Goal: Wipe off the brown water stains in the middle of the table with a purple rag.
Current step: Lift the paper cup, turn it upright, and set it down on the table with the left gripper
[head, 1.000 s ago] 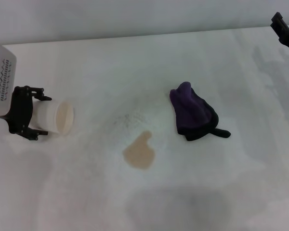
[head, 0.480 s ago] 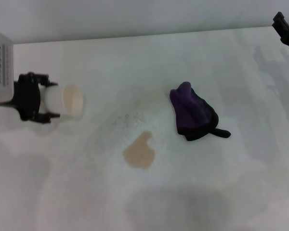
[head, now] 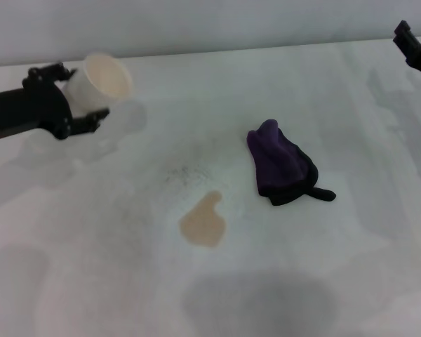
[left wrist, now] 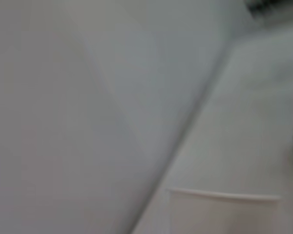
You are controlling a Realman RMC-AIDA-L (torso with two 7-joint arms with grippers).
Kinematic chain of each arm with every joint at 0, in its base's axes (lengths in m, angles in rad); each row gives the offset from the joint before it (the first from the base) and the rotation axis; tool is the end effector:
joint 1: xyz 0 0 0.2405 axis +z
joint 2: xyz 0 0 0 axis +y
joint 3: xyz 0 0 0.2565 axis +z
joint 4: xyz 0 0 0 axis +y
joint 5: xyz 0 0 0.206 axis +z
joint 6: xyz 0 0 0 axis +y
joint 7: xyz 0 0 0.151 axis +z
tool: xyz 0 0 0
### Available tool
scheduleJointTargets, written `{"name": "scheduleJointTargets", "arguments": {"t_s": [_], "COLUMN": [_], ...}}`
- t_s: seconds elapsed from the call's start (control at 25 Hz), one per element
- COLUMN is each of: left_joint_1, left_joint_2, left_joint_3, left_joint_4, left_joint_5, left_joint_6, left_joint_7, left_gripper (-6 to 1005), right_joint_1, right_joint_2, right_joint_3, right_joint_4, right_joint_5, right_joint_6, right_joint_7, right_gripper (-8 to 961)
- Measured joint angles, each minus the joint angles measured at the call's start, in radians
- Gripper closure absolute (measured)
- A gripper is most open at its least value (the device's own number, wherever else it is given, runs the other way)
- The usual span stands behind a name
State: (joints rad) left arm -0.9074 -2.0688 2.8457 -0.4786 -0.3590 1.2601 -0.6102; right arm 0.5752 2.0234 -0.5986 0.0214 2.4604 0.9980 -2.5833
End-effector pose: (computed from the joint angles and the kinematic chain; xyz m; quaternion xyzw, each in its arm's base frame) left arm -0.2579 0.4101 -0.0084 -0.9449 0.0241 -0.0909 0.3137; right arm 0.3595 0.3738 0.0297 -0.5994 0.3977 0.3426 0.6043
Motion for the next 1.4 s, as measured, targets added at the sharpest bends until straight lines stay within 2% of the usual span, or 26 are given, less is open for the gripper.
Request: {"name": "scheduleJointTargets", "arguments": {"t_s": [0.32,0.48,0.64,0.8,0.84,1.0,1.24,1.4], "left_joint_1": [0.196,0.286,0.340,0.360,0.381,0.404,0.412,0.416], "left_joint_2": [0.000,-0.003,-0.007,-0.009,-0.012,-0.013,-0.018,-0.018], "left_joint_3": [0.000,0.000,0.000,-0.001,-0.001,-0.002,-0.002,-0.002], "left_joint_4": [0.219,0.306,0.384,0.418,0.464,0.528,0.563,0.586], "left_joint_5": [-0.370,-0.480,-0.543,-0.577,-0.637,-0.713,-0.732,-0.804], "left_joint_6": [0.029,0.057,0.052,0.040,0.010,-0.053,-0.122,-0.166], "left_joint_7": [-0.001,0.002,0.005,0.020,0.054,0.137,0.168,0.169], "left_gripper": [222,222,222,223,223,224,226,227], "right_joint_1": [-0.028,-0.045,-0.051,-0.054,-0.054,-0.055,-0.056,-0.056], "right_joint_2": [-0.003,-0.003,-0.003,-0.001,0.000,0.001,0.002,0.002], "right_joint_3": [-0.021,-0.061,-0.087,-0.126,-0.141,-0.159,-0.165,-0.165], "right_joint_4": [-0.014,-0.036,-0.040,-0.044,-0.043,-0.041,-0.040,-0.040], "right_joint_5": [-0.046,-0.050,-0.057,-0.057,-0.057,-0.057,-0.057,-0.057], "right_joint_6": [0.001,0.003,0.005,0.006,0.006,0.007,0.008,0.010], "right_joint_7": [0.000,0.000,0.000,0.000,0.000,0.000,0.001,0.002], "right_gripper": [98,99,99,99,99,99,99,99]}}
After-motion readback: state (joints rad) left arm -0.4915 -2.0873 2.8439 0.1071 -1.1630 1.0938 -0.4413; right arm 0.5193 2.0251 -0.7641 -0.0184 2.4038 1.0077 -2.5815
